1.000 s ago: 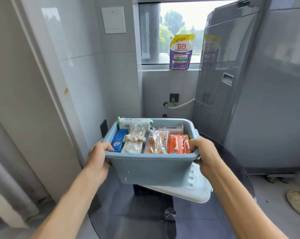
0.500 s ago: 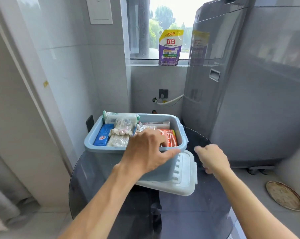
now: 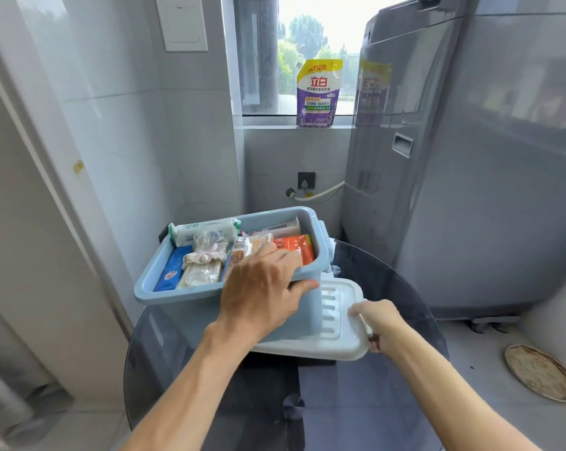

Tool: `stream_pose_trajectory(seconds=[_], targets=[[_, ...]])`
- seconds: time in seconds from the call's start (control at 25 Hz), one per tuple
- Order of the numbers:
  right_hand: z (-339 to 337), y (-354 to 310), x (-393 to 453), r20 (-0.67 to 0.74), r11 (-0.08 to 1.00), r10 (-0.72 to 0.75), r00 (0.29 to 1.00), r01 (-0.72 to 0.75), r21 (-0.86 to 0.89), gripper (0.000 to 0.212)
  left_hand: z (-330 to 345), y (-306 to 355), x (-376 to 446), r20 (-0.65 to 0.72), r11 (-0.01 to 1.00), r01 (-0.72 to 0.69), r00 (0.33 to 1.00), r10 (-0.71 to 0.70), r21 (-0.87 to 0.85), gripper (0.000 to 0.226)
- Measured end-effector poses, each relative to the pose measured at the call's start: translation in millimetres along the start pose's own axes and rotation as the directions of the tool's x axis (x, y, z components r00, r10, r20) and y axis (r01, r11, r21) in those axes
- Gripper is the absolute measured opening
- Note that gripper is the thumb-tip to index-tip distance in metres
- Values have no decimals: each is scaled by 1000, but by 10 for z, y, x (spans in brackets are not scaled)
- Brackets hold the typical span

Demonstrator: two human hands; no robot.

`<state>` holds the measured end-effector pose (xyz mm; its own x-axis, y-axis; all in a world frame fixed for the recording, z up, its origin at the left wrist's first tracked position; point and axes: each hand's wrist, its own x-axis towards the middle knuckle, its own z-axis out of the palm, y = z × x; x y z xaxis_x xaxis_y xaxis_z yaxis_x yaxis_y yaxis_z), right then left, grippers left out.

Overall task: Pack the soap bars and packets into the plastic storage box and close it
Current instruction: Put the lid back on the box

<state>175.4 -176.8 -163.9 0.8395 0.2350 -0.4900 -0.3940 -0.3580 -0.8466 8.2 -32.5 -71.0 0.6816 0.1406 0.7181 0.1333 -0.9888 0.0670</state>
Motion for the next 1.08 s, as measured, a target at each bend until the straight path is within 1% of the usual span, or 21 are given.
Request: stream_pose_trajectory(seconds=[0.08, 0.12, 0.16, 0.2, 0.28, 0.32, 0.36, 0.4, 0.48, 0.52, 0.6, 0.68, 0.76, 0.8, 0.84, 0.88, 0.92, 0.96, 1.0, 1.04, 1.08], targets=[[23, -84, -7, -36, 986, -117, 992, 121, 118, 24, -48, -102, 31, -62, 998, 51, 997, -52, -21, 40], [-24, -159, -26, -110, 966, -197, 974, 212, 149, 28, -75, -140, 41, -96, 996, 78, 992, -81, -41, 40], [-123, -252, -53, -220, 937, -274, 936, 312, 160, 32, -101, -171, 52, -126, 993, 99, 986, -106, -60, 39], [-277, -342, -92, -352, 903, -340, 872, 407, 137, 35, -111, -187, 56, -148, 991, 112, 981, -122, -77, 39], [-602, -475, -220, -594, 827, -429, 680, 561, 45, 45, -110, -178, 73, -167, 989, 129, 976, -141, -79, 39], [-733, -491, -286, -673, 781, -436, 597, 623, 47, 48, -94, -150, 82, -162, 989, 132, 977, -141, -67, 39], [-813, -507, -346, -719, 724, -425, 550, 683, 94, 49, -65, -112, 89, -145, 991, 125, 981, -131, -48, 40], [-862, -514, -395, -746, 661, -400, 532, 732, 167, 48, -15, -60, 90, -117, 994, 106, 987, -109, -32, 40], [-1032, -548, -440, -772, 542, -329, 543, 779, 317, 47, 109, 117, 78, -40, 1000, 21, 999, -22, -11, 37], [-1149, -571, -437, -777, 487, -277, 565, 780, 393, 48, 182, 232, 61, 12, 999, -41, 999, 41, 2, 36], [-1386, -639, -402, -734, 405, -182, 655, 730, 551, 55, 327, 473, 61, 99, 993, -116, 989, 114, 14, 37], [-1446, -664, -370, -628, 394, -195, 754, 646, 654, 50, 385, 589, 122, 146, 995, -70, 986, 81, -73, 31], [-1235, -707, -401, -475, 421, -228, 850, 526, 739, 40, 306, 554, 160, 210, 957, -36, 973, 100, -289, 25], [-1067, -736, -435, -388, 467, -252, 887, 463, 754, 34, 205, 497, 161, 168, 917, -33, 980, 108, -397, 18], [-897, -774, -456, -308, 535, -289, 906, 420, 733, 28, 70, 406, 162, 32, 881, -32, 998, 54, -472, 23], [-720, -804, -471, -238, 617, -342, 909, 409, 673, 25, -86, 281, 169, -140, 853, -19, 988, -64, -522, 36], [-565, -840, -467, -186, 691, -389, 902, 419, 589, 26, -223, 128, 165, -283, 837, 15, 938, -201, -547, 42], [-439, -873, -469, -157, 747, -426, 891, 444, 495, 29, -314, -32, 157, -364, 843, 84, 876, -317, -532, 43], [-314, -905, -479, -166, 794, -461, 872, 489, 363, 30, -378, -204, 139, -386, 859, 190, 832, -398, -475, 39], [-221, -937, -485, -200, 820, -526, 827, 555, 140, 29, -402, -366, 113, -328, 860, 340, 820, -469, -379, 28], [-138, -959, -476, -220, 794, -608, 763, 587, -158, 28, -375, -536, 68, -196, 832, 490, 817, -543, -261, 15]])
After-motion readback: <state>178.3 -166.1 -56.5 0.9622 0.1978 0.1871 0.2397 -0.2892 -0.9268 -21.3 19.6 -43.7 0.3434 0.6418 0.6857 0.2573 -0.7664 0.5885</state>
